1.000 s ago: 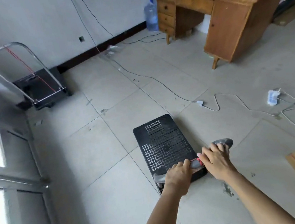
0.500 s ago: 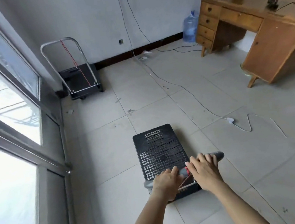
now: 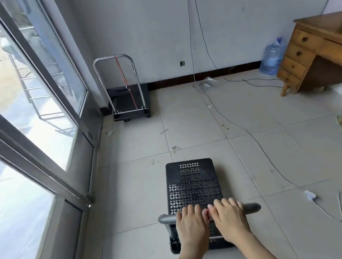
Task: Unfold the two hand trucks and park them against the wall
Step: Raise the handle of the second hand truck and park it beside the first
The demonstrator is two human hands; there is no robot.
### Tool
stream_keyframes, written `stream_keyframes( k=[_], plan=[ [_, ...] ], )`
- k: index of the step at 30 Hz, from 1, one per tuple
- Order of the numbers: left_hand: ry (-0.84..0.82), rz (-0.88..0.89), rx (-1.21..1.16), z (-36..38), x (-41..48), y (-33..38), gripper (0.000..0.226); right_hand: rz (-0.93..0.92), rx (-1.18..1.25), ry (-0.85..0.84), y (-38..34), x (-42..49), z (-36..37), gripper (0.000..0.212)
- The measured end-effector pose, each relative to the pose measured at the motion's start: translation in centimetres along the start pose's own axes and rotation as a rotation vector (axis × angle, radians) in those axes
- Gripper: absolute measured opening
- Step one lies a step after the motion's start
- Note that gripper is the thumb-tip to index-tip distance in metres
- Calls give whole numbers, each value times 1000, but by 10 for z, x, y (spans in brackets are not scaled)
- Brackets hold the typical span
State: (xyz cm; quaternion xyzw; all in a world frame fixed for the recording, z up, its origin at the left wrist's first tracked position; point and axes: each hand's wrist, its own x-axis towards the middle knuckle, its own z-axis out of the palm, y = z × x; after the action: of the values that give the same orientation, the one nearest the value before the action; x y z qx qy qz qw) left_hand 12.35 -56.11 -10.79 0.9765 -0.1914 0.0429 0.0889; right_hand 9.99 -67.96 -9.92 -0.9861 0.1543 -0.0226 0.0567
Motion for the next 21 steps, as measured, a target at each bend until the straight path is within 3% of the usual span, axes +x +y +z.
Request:
stream_keyframes(
  k=[10,21],
  plan=[
    [159,-43,27,30,171,-31,35,-47,-50,116,-12,175,17,36],
    [156,-38,-8,61,390,-77,32,-25,-98,155,-33,392,40,41]
  ],
)
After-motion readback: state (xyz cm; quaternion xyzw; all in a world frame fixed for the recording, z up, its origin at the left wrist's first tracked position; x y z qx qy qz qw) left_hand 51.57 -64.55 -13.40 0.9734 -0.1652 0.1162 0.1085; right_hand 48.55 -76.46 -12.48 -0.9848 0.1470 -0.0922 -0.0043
